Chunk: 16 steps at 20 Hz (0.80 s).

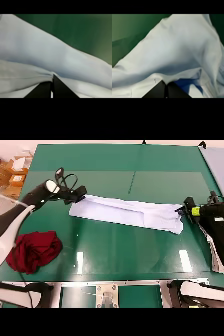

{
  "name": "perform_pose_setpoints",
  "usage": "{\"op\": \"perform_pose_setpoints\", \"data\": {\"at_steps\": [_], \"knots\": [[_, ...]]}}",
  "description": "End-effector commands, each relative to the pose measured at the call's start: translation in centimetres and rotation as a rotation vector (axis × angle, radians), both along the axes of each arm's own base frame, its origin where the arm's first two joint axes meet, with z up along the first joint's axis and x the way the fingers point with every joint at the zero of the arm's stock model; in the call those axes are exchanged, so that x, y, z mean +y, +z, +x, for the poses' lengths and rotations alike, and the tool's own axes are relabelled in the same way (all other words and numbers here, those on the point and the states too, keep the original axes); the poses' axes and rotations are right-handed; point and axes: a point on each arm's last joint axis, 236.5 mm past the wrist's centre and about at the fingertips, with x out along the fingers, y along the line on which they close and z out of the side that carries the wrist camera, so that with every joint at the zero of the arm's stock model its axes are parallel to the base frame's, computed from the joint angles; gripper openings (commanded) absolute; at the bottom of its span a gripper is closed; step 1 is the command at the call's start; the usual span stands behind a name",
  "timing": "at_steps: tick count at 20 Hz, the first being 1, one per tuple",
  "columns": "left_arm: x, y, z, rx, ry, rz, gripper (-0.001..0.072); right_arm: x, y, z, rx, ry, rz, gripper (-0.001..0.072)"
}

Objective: Fold the shirts.

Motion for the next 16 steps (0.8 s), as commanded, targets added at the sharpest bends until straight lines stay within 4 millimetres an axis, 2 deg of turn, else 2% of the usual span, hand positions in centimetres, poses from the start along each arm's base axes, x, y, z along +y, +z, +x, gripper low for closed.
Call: {"op": "perform_pose_setpoints", "data": {"at_steps": [1,2,3,4,6,7,8,10,12,13,14,15,16], "knots": [[-0.4,-3.8,2.7,0.029,-0.003,0.013,0.0044,-0.8,-2.9,2.3,0.030,-0.010,0.005,0.0171],[-0.1,-3.9,2.9,0.028,0.001,0.016,0.0336,-1.0,-2.3,2.8,0.007,0.020,-0.009,0.0285],[0.5,-3.3,3.1,0.022,0.007,0.015,0.0679,-1.4,-1.2,3.3,-0.023,0.059,-0.026,0.0327],[1.4,-2.4,3.5,0.024,0.012,0.009,0.0711,-1.9,0.3,3.5,-0.049,0.102,-0.034,0.0350],[4.7,0.9,4.3,0.011,0.012,0.008,0.0712,-2.7,3.3,2.8,-0.070,0.186,-0.017,0.0416],[6.5,2.7,4.7,0.005,0.011,0.009,0.0712,-3.3,4.1,2.0,-0.066,0.210,-0.008,0.0497],[8.5,4.1,4.7,0.012,0.016,0.006,0.0712,-3.7,4.2,1.1,-0.054,0.230,0.000,0.0535],[11.9,5.3,3.9,0.059,0.021,-0.001,0.0712,-4.9,2.5,-1.7,0.008,0.288,-0.024,0.0536],[14.0,4.8,2.4,0.120,0.004,0.000,0.0712,-6.0,0.1,-4.3,0.068,0.311,-0.039,0.0536],[14.6,4.6,1.7,0.133,-0.020,0.008,0.0712,-6.2,-0.7,-5.1,0.069,0.306,-0.025,0.0553],[15.0,4.5,1.3,0.142,-0.034,0.011,0.0712,-6.4,-1.6,-5.8,0.070,0.310,-0.022,0.0627],[14.9,4.4,1.2,0.138,-0.053,0.019,0.0712,-6.6,-2.5,-6.1,0.060,0.327,-0.030,0.0638],[14.8,4.5,1.3,0.129,-0.067,0.022,0.0712,-6.7,-3.5,-6.2,0.057,0.337,-0.027,0.0690]]}}
